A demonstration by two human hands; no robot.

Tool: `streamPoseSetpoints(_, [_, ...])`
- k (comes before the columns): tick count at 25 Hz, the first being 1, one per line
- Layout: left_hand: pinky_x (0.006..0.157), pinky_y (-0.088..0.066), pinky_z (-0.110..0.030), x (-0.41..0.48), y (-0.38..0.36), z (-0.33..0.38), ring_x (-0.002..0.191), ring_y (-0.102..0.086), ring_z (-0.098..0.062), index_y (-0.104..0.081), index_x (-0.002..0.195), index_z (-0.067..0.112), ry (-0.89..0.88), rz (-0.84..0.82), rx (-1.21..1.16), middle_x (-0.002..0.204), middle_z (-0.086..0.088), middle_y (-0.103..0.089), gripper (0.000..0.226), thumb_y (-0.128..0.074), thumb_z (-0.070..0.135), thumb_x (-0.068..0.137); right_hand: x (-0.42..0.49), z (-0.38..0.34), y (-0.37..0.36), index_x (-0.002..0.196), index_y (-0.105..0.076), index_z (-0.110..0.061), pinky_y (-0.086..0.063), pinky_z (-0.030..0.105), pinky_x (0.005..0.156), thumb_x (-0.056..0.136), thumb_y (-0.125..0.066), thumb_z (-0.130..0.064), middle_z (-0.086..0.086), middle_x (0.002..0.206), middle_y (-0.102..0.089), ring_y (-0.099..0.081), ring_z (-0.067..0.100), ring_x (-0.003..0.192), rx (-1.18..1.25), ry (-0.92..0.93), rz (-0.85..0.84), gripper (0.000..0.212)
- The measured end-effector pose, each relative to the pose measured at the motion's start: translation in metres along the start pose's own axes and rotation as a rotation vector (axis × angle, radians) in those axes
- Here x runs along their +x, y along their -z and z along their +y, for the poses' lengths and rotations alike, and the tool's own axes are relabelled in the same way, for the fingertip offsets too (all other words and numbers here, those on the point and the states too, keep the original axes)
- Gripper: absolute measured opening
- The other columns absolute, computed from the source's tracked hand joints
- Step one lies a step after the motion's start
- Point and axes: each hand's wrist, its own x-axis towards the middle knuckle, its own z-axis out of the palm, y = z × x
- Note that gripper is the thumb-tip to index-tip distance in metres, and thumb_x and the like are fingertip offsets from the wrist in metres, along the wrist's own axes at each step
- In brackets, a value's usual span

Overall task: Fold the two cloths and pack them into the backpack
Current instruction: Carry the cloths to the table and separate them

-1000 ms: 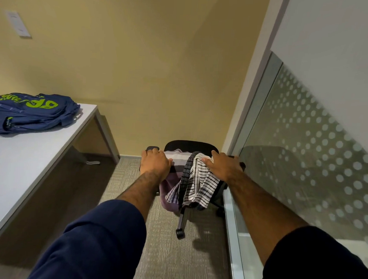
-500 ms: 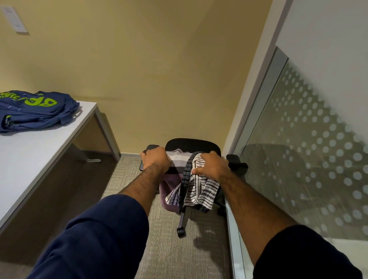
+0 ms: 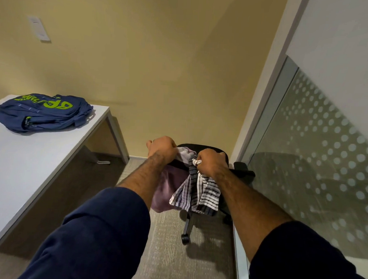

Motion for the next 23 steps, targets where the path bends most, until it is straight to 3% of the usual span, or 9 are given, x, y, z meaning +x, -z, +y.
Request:
streamPoseSetpoints(6, [0.118,-0.016,-0.048,0.003,0.064,-0.003,0.110,-0.060,-0.018,-0.076,0.104,0.027,-0.029,0.142,-0.035,0.106,0.008,-0.073,0.015,-0.069,0.034,0.093,0.009,-0.033,0.044,0.099,-0.070,-0.019,-0.042,0.036,0.082,0.083,-0.072,-0.022,-0.001,0.097,-0.056,-0.055,0.022,0.082,0.014,0.129,0.155,0.017])
streamPoseSetpoints(12, [0.113,-0.021,-0.045,0.015,0.153,-0.041,0.114,-0.060,-0.024,-0.076,0.106,0.027,0.013,0.305,-0.017,0.108,0.002,-0.074,0.020,-0.070,0.039,0.092,0.038,-0.109,0.096,0.108,-0.069,-0.019,-0.044,0.039,0.090,0.084,-0.071,-0.025,0.002,0.112,-0.058,-0.053,0.022,0.089,-0.049,0.286,0.259,0.025])
streamPoseSetpoints(23, [0.104,-0.025,-0.038,0.031,0.323,-0.204,0.115,-0.059,-0.023,-0.076,0.110,0.026,0.139,0.626,-0.100,0.110,0.004,-0.074,0.023,-0.071,0.039,0.092,0.103,-0.349,0.138,0.109,-0.069,-0.020,-0.041,0.044,0.099,0.085,-0.074,-0.024,0.000,0.113,-0.061,-0.059,0.022,0.100,-0.007,0.594,0.391,0.025])
